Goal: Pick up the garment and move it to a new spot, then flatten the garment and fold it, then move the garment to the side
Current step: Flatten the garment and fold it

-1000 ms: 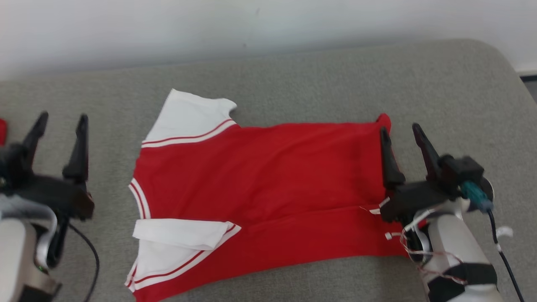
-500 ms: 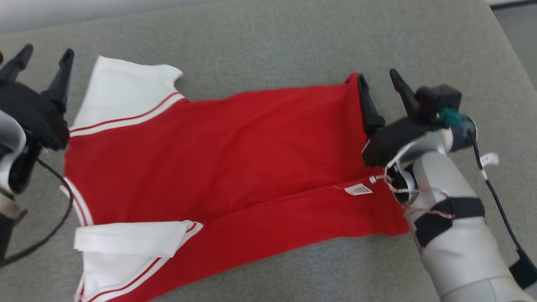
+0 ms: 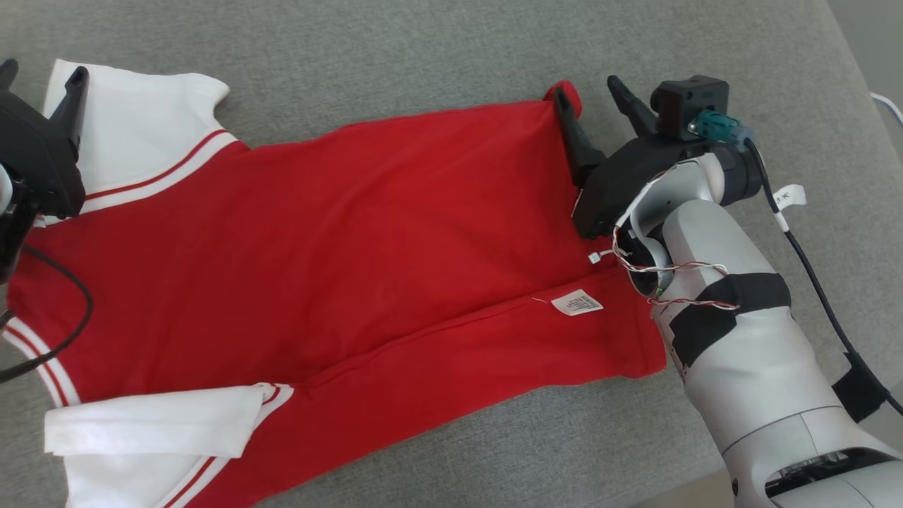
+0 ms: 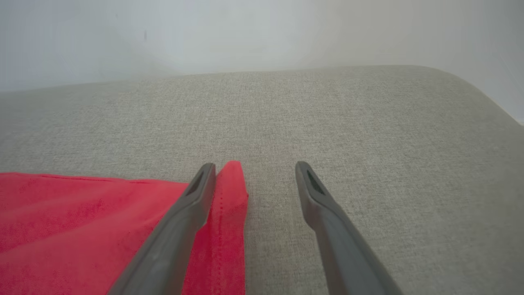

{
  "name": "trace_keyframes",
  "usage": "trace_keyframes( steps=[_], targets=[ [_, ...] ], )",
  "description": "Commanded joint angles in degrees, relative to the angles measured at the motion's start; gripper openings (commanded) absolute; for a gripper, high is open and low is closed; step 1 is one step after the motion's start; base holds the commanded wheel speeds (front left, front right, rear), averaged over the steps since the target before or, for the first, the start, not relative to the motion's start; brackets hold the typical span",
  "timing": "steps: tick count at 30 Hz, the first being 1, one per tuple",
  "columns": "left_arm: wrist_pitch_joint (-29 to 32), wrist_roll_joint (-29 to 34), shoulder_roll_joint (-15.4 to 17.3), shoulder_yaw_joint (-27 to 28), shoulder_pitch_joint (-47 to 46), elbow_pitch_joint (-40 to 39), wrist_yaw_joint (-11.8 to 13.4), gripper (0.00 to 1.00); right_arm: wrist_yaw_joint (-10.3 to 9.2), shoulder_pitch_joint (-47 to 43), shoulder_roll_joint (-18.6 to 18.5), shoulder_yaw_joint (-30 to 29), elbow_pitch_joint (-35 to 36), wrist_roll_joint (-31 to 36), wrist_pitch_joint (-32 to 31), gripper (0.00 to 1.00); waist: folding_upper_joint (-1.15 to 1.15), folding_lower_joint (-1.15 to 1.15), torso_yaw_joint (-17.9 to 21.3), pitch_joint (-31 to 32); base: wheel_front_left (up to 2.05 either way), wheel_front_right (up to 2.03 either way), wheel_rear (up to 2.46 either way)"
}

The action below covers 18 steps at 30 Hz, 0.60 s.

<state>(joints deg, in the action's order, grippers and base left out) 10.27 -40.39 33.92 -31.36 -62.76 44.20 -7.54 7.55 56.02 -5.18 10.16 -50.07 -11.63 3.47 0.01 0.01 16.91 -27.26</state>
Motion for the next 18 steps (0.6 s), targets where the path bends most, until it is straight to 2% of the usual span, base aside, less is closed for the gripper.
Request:
trace_keyframes(
  steps=[1, 17, 18],
  targets=[
    [-0.09, -0.81, 0.15, -0.24, -0.84, 0.62, 0.11, 1.0, -0.14, 0.56, 0.5, 0.49, -0.44, -0.73, -0.36, 1.0, -0.01, -0.01, 0.62, -0.56, 0.0, 0.0, 0.0],
    [-0.2, -4.24, -0.06, -5.95, -4.44, 7.72, 0.1, 1.0, -0.14, 5.0, 1.23, 6.92, -4.88, -5.71, -5.91, 1.0, -0.01, -0.01, 1.36, -1.91, 0.0, 0.0, 0.0],
    [-0.19, -4.36, -0.12, -6.39, -4.57, 7.9, 0.1, 1.0, -0.14, 5.34, 1.28, 7.17, -5.26, -6.0, -6.42, 0.75, -0.01, -0.01, 1.36, -2.14, 0.0, 0.0, 0.0]
  ],
)
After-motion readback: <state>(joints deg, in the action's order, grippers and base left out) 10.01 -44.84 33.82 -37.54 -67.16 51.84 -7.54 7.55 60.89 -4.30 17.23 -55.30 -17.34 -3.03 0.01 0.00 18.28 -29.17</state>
